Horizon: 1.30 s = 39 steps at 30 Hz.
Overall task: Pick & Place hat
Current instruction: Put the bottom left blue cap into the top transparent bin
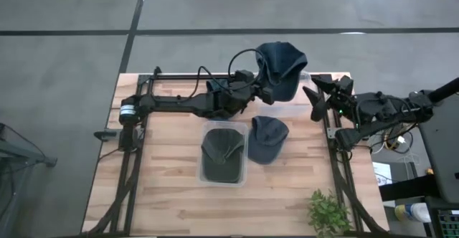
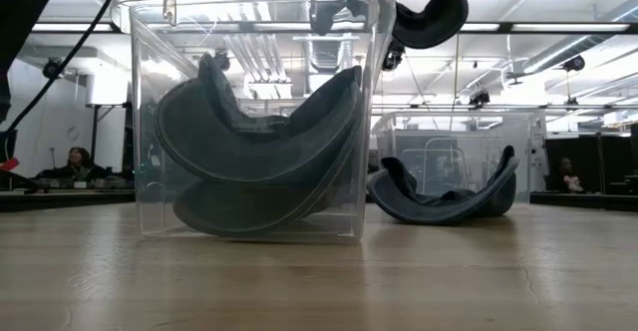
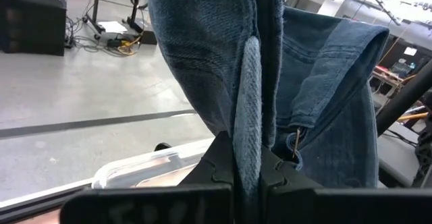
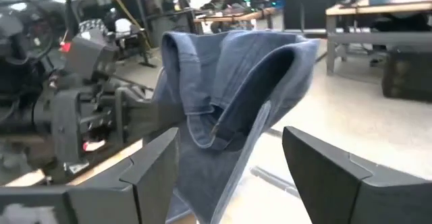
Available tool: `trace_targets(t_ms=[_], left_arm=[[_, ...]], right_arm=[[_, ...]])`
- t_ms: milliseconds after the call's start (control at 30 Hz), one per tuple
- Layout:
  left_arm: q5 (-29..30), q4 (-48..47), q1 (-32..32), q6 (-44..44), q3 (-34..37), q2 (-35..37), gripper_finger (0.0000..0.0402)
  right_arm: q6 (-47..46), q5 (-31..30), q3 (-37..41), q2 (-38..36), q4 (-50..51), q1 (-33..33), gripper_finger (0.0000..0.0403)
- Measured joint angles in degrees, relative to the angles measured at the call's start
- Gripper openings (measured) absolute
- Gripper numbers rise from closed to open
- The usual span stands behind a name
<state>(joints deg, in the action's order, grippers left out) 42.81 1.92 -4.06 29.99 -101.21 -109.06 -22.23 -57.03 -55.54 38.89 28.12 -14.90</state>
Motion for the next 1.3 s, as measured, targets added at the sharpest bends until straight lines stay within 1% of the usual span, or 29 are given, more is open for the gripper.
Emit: trace_targets(t_ms=[167, 267, 333, 467, 633, 800, 867, 933, 1000, 1167, 1200, 1300], left_arm=[[0.0, 1.4, 0.2, -1.4, 0.0, 0.0, 0.0005], [0.0, 2.2, 0.3, -1.9, 0.0, 0.0, 0.0005], [0.0, 3.0, 0.3, -2.5, 0.0, 0.0, 0.0005], [-0.2, 3.7, 0.6, -3.4, 0.1, 0.0, 0.0005], [-1.2, 3.7, 0.6, -3.4, 0.1, 0.0, 0.0005], [-1.4, 3.6, 0.9, -4.3, 0.1, 0.0, 0.0005], [-1.4, 3.4, 1.0, -4.5, 0.2, 0.0, 0.0005], [-1.4, 3.0, 0.9, -4.5, 0.2, 0.0, 0.0005], [-1.4, 3.0, 0.9, -4.5, 0.2, 0.0, 0.0005], [-1.7, 3.0, 0.9, -4.4, 0.2, 0.0, 0.0005], [-1.7, 3.0, 0.9, -4.3, 0.2, 0.0, 0.0005], [-1.8, 3.0, 0.9, -3.9, 0.2, 0.0, 0.0005]], right_arm=[[-3.2, 0.5, -0.3, 0.7, 0.8, 1.5, 0.026], [-6.2, 2.9, 0.8, 0.8, 0.6, 2.7, 0.0258], [-7.7, 3.1, 1.6, 1.0, 0.3, 3.5, 0.0258], [-8.1, 3.3, 1.8, 2.1, -0.5, 4.8, 0.026], [-7.9, 6.0, 1.5, 4.2, -1.2, 7.3, 0.026], [-7.8, 6.7, 1.5, 6.4, -1.3, 10.3, 0.0245], [-7.3, 6.8, 1.3, 6.4, -1.3, 11.0, 0.0226], [-7.3, 6.7, 1.0, 6.1, -1.3, 11.4, 0.0198], [-7.1, 6.5, 0.8, 5.7, -1.0, 12.0, 0.0159], [-6.3, 6.6, 1.0, 5.4, -1.0, 12.5, 0.0045], [-6.1, 6.6, 1.0, 5.6, -0.9, 12.6, 0.0027], [-6.0, 6.9, 1.0, 6.0, -1.1, 12.6, 0.0019]])
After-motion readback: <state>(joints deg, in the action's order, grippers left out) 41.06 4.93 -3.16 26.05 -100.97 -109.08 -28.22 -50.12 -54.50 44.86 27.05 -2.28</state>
